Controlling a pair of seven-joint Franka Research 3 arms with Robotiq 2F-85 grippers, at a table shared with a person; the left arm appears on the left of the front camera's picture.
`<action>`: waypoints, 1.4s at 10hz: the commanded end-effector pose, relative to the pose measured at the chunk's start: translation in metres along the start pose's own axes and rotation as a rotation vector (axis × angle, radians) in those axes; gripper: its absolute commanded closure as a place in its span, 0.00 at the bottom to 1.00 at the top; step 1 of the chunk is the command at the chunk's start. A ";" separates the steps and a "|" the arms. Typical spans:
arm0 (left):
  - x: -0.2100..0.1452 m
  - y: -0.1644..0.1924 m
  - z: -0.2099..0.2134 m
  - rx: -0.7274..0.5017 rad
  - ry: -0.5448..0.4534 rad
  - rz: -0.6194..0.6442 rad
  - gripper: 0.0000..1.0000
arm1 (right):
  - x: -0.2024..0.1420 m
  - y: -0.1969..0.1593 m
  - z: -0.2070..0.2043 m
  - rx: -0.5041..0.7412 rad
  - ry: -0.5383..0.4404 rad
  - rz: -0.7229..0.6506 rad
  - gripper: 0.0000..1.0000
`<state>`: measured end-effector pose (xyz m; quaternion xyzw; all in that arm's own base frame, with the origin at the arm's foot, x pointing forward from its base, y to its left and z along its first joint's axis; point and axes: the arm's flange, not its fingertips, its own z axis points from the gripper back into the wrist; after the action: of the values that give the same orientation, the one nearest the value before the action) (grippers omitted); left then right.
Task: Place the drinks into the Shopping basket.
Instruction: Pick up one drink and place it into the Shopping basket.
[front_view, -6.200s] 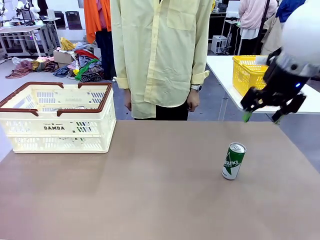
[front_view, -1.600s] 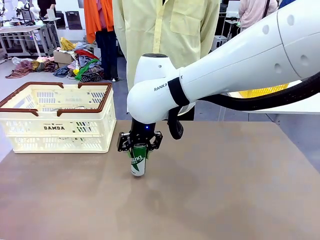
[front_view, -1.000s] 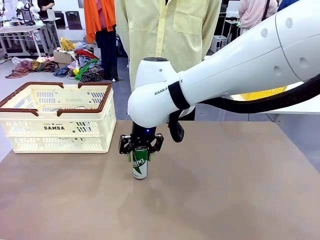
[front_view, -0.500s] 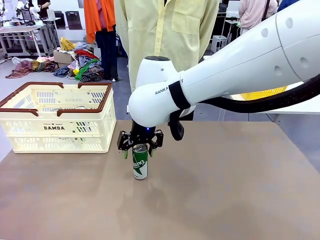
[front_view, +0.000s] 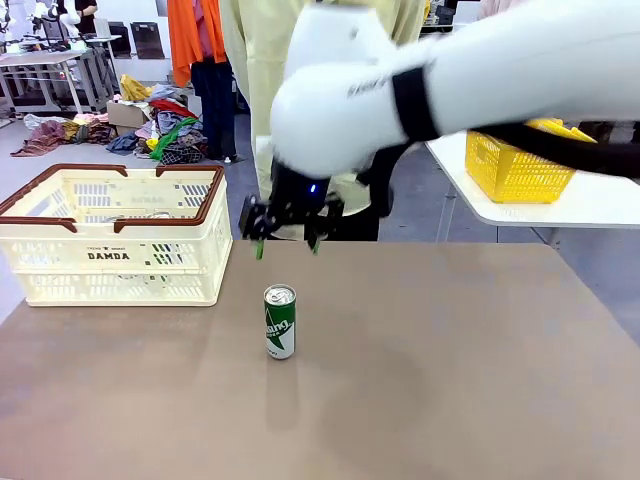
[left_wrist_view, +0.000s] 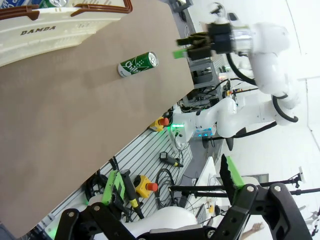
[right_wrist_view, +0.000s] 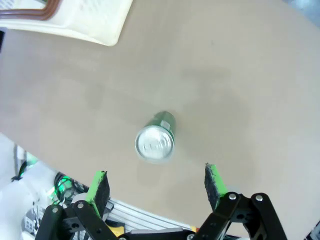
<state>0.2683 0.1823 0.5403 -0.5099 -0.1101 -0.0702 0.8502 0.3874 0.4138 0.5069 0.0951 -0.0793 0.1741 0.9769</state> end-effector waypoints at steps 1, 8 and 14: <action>0.000 -0.004 0.000 -0.016 -0.008 0.006 0.00 | -0.029 -0.038 0.039 0.079 0.013 -0.042 0.00; 0.000 -0.004 0.000 -0.016 -0.008 0.006 0.00 | -0.195 -0.232 0.004 0.460 -0.077 -0.495 0.00; 0.000 -0.004 0.000 -0.016 -0.008 0.006 0.00 | -0.150 -0.197 0.024 0.483 0.027 -0.425 0.00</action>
<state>0.2683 0.1826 0.5401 -0.5102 -0.1099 -0.0695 0.8502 0.2989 0.1577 0.4790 0.3169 -0.0182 -0.0377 0.9475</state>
